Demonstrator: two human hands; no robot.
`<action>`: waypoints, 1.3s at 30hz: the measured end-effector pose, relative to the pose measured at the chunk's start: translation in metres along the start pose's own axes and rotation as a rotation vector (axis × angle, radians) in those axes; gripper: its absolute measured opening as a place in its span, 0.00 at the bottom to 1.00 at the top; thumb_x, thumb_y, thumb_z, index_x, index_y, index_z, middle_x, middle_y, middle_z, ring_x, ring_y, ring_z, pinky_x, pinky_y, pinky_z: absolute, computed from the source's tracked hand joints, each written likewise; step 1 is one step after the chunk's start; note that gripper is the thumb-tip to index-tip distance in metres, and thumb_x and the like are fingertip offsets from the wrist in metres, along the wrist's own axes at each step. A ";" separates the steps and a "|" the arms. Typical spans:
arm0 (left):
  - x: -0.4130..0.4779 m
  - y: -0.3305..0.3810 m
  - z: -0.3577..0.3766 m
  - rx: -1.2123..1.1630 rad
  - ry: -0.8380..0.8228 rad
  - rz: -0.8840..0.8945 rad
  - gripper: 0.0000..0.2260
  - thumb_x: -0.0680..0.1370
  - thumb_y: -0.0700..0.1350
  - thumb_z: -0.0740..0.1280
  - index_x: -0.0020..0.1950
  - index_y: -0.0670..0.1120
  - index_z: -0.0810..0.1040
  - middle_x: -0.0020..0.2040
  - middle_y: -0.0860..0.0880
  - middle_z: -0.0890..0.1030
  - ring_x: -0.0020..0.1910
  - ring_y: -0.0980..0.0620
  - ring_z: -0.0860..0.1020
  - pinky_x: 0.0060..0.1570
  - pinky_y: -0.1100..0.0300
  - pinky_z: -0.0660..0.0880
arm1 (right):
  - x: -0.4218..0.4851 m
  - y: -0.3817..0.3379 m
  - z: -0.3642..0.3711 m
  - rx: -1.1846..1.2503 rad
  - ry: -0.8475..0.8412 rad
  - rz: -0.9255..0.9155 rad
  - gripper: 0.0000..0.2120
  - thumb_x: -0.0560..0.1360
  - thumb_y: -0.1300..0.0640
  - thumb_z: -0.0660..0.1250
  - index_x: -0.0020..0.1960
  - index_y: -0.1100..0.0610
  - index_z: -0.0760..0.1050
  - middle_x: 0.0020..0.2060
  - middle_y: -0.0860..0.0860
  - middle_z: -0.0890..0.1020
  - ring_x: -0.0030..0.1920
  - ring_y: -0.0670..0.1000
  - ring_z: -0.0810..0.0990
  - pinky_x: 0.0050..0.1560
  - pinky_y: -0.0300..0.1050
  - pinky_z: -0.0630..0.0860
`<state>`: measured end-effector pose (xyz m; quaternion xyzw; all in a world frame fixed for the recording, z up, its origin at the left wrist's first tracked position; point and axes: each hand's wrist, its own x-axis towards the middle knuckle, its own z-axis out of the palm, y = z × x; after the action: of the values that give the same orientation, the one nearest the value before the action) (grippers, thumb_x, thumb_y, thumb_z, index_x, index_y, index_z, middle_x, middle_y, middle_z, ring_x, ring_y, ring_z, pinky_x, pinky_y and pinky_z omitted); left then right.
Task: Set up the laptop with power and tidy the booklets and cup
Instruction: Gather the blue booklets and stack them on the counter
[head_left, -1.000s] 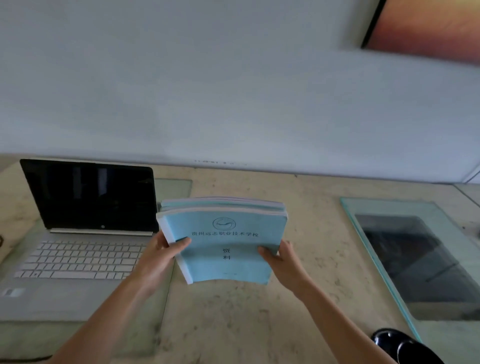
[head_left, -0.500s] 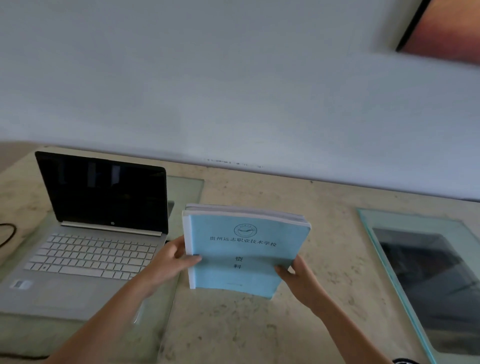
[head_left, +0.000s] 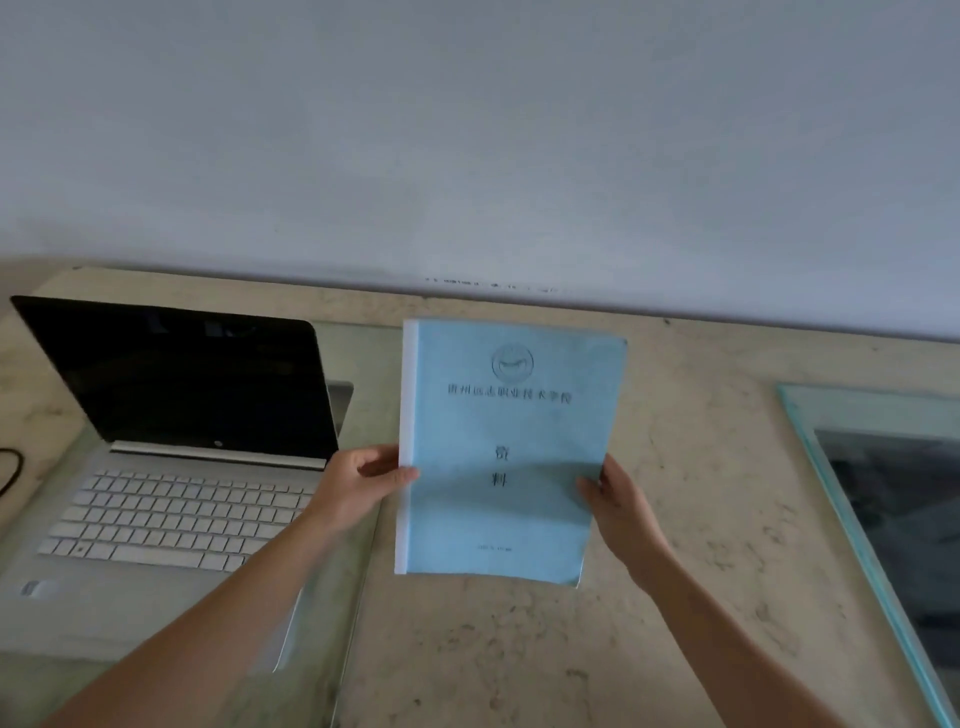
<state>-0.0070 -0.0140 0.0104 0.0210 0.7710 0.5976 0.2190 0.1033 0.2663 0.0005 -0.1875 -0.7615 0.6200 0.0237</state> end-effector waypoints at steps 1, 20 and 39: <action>0.013 0.001 0.005 -0.032 0.041 -0.031 0.14 0.70 0.42 0.74 0.55 0.45 0.81 0.46 0.54 0.86 0.47 0.56 0.83 0.46 0.66 0.78 | 0.015 -0.001 0.000 0.011 0.007 0.024 0.14 0.79 0.67 0.57 0.61 0.57 0.73 0.55 0.54 0.81 0.54 0.53 0.80 0.55 0.52 0.78; 0.242 0.021 0.033 -0.087 0.327 -0.280 0.12 0.72 0.45 0.73 0.53 0.43 0.80 0.50 0.45 0.81 0.46 0.46 0.80 0.49 0.54 0.77 | 0.272 0.012 0.006 -0.098 -0.003 0.276 0.10 0.79 0.58 0.60 0.54 0.59 0.78 0.50 0.55 0.83 0.49 0.56 0.81 0.52 0.50 0.78; 0.193 0.037 0.029 0.168 0.016 0.028 0.06 0.77 0.46 0.66 0.52 0.53 0.76 0.47 0.62 0.82 0.42 0.69 0.80 0.39 0.72 0.75 | 0.227 -0.005 0.023 -0.396 0.181 0.093 0.21 0.76 0.55 0.64 0.68 0.54 0.69 0.63 0.52 0.77 0.61 0.53 0.75 0.53 0.46 0.72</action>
<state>-0.1788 0.0795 -0.0211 0.0453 0.8198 0.5339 0.2021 -0.1151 0.3159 -0.0442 -0.2785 -0.8536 0.4394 0.0262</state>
